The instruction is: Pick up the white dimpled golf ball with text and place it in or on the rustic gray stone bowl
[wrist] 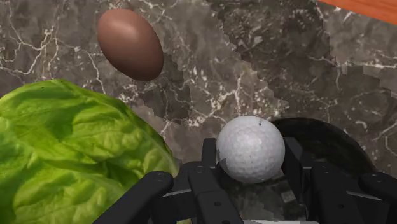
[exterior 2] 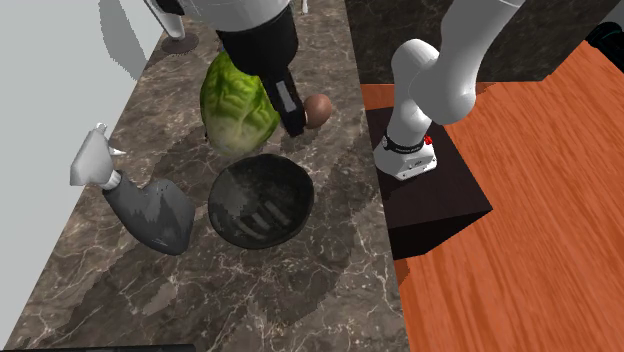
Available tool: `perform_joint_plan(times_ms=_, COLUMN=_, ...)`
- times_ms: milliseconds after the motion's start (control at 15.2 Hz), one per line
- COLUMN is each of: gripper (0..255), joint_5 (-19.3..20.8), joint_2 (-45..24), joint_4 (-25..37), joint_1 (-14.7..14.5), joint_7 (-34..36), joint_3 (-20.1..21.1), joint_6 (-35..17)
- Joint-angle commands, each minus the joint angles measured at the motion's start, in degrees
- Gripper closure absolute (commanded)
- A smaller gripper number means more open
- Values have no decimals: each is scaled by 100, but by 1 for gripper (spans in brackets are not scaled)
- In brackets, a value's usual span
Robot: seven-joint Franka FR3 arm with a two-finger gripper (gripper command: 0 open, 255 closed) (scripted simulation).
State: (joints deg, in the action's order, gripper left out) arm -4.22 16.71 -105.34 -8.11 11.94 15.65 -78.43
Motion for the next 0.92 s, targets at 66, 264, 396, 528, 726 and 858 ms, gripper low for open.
perform_joint_plan(times_ms=66, gripper=255, joint_5=89, joint_2=-734, joint_4=734, joint_1=-52, joint_7=325, joint_3=225, joint_6=14)
perform_joint_plan(times_ms=264, gripper=255, joint_5=257, joint_2=-1488, joint_4=1560, joint_1=-143, joint_7=626, joint_3=408, joint_6=117)
perform_joint_plan(times_ms=396, gripper=255, joint_5=337, joint_2=-1786, joint_4=1827, joint_1=-202, joint_7=742, joint_3=466, joint_6=101)
perform_joint_plan(times_ms=528, gripper=255, joint_5=323, joint_2=-1735, joint_4=1610, joint_1=-198, joint_7=726, joint_3=456, joint_6=-68)
perform_joint_plan(times_ms=726, gripper=255, joint_5=304, joint_2=-1672, joint_4=1302, joint_1=-190, joint_7=706, joint_3=449, joint_6=-316)
perform_joint_plan(times_ms=858, gripper=255, joint_5=295, joint_2=-1639, joint_4=1108, joint_1=-186, joint_7=695, joint_3=446, joint_6=-478)
